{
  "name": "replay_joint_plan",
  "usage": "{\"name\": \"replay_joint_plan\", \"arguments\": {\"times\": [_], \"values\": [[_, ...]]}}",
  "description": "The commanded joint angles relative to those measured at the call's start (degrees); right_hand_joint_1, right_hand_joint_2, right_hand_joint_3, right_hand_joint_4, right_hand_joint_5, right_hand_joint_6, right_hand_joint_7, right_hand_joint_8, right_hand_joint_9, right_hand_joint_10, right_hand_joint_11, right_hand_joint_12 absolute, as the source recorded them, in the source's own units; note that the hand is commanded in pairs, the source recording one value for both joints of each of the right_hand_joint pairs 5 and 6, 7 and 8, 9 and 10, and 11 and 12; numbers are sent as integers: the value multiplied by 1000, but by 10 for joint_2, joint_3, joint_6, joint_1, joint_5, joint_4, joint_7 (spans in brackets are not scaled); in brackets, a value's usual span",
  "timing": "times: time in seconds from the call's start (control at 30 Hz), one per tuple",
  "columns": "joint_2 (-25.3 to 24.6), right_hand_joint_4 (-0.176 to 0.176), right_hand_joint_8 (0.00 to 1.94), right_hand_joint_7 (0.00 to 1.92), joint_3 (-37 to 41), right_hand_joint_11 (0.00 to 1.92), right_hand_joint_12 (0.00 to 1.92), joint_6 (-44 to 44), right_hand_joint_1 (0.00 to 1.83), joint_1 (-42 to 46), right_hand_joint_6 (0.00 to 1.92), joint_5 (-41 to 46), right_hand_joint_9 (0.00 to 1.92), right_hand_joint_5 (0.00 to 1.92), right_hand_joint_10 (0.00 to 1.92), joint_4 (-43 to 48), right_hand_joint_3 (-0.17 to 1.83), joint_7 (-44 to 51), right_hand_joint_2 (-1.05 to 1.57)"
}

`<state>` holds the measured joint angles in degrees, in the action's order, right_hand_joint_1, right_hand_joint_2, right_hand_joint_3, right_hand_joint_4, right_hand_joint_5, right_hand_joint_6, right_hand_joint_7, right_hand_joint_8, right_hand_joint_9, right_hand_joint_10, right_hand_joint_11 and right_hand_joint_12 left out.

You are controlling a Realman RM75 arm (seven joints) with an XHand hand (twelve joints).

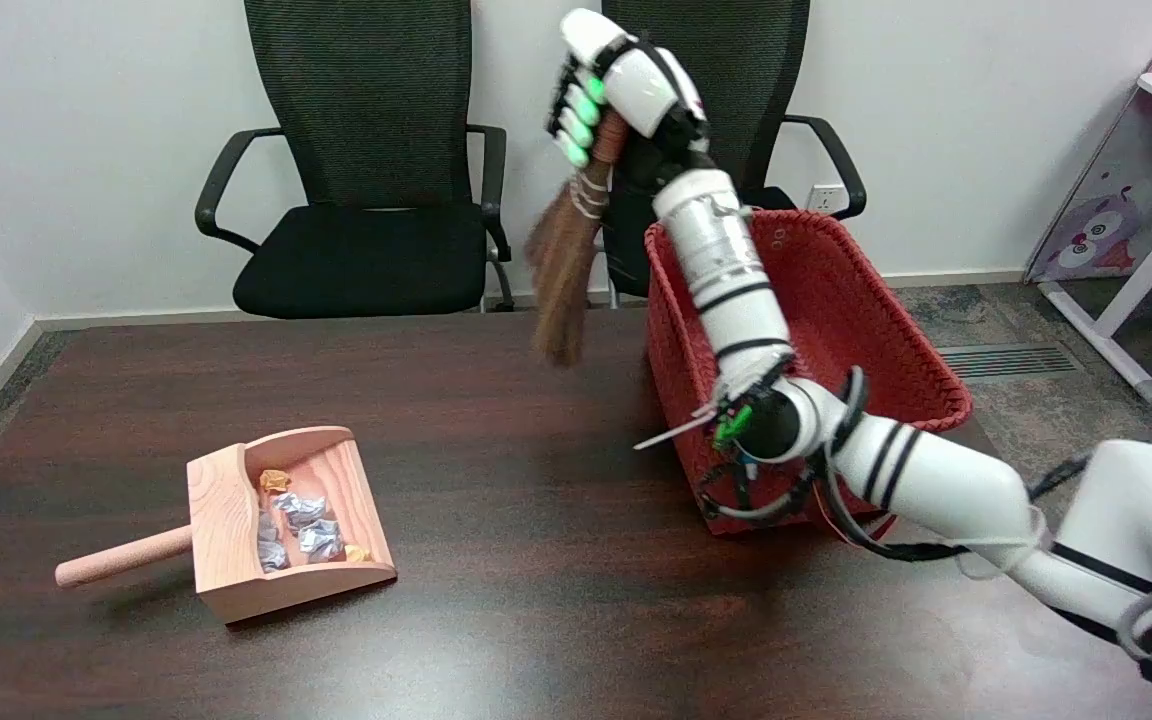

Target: Place the broom in the basket.

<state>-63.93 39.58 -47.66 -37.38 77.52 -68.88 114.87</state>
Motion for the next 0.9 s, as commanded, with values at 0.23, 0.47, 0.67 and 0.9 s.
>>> {"name": "replay_joint_plan", "arguments": {"times": [0.23, 0.47, 0.67, 0.9], "values": [[91, 32, 1920, 1920, 58, 1920, 1920, -80, 664, 157, 1920, -38, 1920, 1920, 1920, -78, 1424, -2, 1571], [92, 32, 1920, 1920, 55, 1920, 1920, -76, 657, 158, 1920, -59, 1920, 1920, 1920, -87, 1457, -6, 1571], [92, 33, 1920, 1920, 53, 1920, 1920, -66, 649, 153, 1920, -61, 1920, 1920, 1920, -92, 1478, -6, 1571], [92, 32, 1920, 1920, 52, 1920, 1920, -52, 643, 145, 1920, -60, 1920, 1920, 1920, -93, 1488, -6, 1571]]}}
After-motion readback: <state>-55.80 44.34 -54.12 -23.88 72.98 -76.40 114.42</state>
